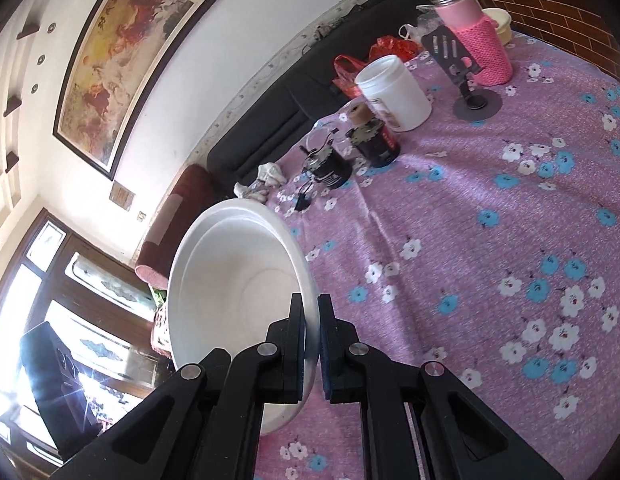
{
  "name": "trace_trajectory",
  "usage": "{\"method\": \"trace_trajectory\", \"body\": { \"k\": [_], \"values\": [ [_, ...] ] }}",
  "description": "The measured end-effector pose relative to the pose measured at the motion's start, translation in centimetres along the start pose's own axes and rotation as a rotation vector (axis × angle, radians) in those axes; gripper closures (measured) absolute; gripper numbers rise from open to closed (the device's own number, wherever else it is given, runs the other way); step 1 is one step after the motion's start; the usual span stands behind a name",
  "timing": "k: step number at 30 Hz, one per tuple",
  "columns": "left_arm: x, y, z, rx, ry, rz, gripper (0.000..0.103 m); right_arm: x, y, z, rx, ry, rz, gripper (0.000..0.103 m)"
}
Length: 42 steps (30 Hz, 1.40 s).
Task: Organize plates and bowls
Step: 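Lift the white bowl and carry it toward the red plate stack, then lower the white bowl onto the stacked bowls and open the right gripper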
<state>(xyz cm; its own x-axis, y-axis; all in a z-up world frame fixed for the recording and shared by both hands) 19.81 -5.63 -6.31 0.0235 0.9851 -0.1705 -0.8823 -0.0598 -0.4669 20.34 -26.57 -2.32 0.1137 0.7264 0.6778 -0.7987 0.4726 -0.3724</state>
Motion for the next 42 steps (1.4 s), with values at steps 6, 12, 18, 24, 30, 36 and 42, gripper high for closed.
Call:
{"method": "trace_trajectory", "body": {
  "k": [6, 12, 18, 24, 30, 36, 42],
  "values": [
    [6.1, 1.1, 2.9, -0.027, -0.033, 0.074, 0.088, 5.2, 3.1, -2.2, 0.043, -0.026, 0.070, 0.095],
    [12.5, 2.6, 5.6, -0.035, -0.089, 0.140, 0.087, 10.6, 6.8, -4.8, 0.097, -0.056, 0.149, 0.095],
    [18.3, 4.5, 7.1, -0.007, -0.146, 0.185, 0.086, 14.9, 10.6, -7.9, 0.157, -0.085, 0.204, 0.095],
    [22.8, 5.7, 7.2, 0.027, -0.186, 0.217, 0.083, 17.5, 13.4, -10.8, 0.198, -0.085, 0.244, 0.095],
    [25.3, 6.2, 5.7, 0.088, -0.176, 0.237, 0.081, 18.9, 14.8, -13.1, 0.212, -0.045, 0.287, 0.095],
    [26.3, 7.1, 5.0, 0.114, -0.195, 0.218, 0.069, 18.8, 15.0, -13.9, 0.196, 0.009, 0.311, 0.095],
    [27.6, 7.3, 7.3, 0.060, -0.285, 0.189, 0.043, 18.8, 14.9, -13.9, 0.165, 0.048, 0.337, 0.094]
  ]
}}
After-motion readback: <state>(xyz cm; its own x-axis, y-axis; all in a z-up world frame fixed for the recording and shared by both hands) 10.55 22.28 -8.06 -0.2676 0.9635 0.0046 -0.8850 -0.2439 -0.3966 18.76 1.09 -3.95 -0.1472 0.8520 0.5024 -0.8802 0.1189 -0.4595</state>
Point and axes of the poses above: each gripper's, at about its wrist camera, not at the fingertips, and z roughly against the way its jaws point, x to its left, y to its underside, the point moved 10 cm from there along -z, roughly the way its jaws point, and after that the axes turned 11 degrees about x, right-handed, at the moved point
